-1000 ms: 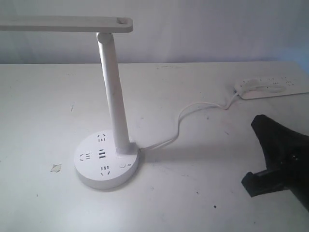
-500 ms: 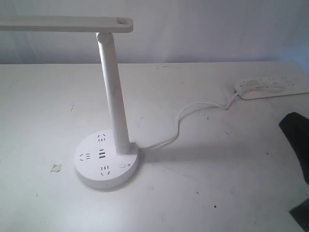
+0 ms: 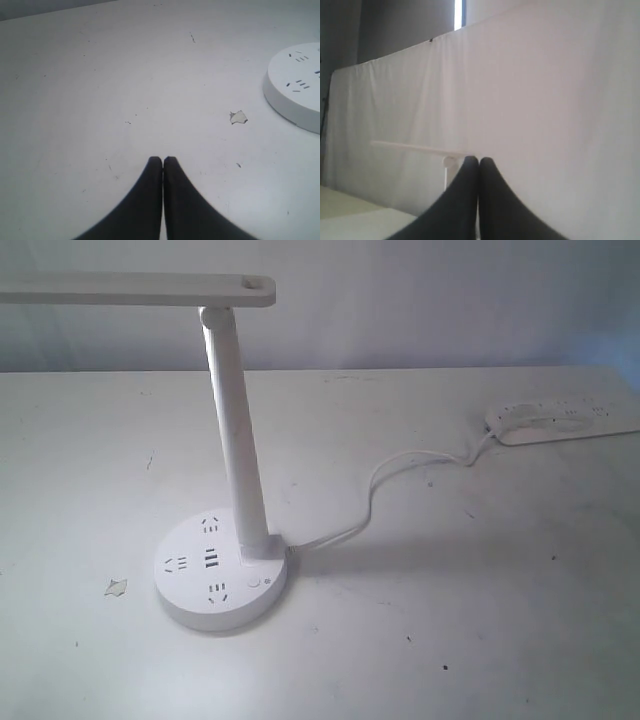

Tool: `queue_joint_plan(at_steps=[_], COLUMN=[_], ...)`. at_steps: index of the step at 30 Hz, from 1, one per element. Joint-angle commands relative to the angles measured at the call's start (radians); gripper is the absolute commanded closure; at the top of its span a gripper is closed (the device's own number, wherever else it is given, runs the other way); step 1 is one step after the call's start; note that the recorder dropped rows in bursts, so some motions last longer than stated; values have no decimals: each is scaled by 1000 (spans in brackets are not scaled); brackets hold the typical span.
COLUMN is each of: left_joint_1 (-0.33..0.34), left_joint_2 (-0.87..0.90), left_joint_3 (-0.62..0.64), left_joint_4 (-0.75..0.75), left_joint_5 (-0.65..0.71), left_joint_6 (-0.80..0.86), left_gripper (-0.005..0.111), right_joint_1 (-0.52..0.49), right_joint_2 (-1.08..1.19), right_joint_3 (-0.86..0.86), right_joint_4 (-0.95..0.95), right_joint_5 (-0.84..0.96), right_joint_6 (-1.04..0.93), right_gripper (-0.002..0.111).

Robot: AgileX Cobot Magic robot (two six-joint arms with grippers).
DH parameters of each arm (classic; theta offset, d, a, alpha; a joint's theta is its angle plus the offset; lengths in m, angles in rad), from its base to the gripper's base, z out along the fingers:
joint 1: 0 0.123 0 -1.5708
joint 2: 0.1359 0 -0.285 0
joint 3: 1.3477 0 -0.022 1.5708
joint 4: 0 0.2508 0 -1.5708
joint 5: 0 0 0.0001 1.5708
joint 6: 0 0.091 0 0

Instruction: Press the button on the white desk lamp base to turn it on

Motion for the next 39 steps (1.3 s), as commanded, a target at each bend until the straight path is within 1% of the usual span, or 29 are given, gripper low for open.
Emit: queue_joint_plan(at_steps=[1, 4, 9, 12, 14, 18, 26, 39], left_joint_1=[2, 0, 0, 0, 0, 0, 0, 0], left_joint_2=[-3, -3, -3, -3, -3, -3, -3, -3], left_joint_3=[2, 2, 2, 2, 2, 2, 2, 2], left_joint_4=[-5, -5, -5, -5, -5, -5, -5, -5], left_joint_5=[0, 0, 0, 0, 0, 0, 0, 0], left_joint_6=[0, 0, 0, 0, 0, 0, 0, 0], left_gripper=[107, 107, 107, 107, 107, 107, 107, 107], right_joint_1=[3, 3, 3, 3, 3, 3, 3, 3], right_joint_2=[-5, -5, -5, -5, -5, -5, -5, -5], right_joint_3=[6, 6, 6, 6, 6, 6, 6, 6], right_joint_4=[-69, -39, -23, -23, -23, -29, -8, -8], right_joint_5=[138, 257, 284, 348, 452, 777, 621, 622], right_joint_6=[77, 79, 141, 134, 126, 20, 27, 27], right_gripper=[108, 108, 108, 108, 108, 108, 108, 108])
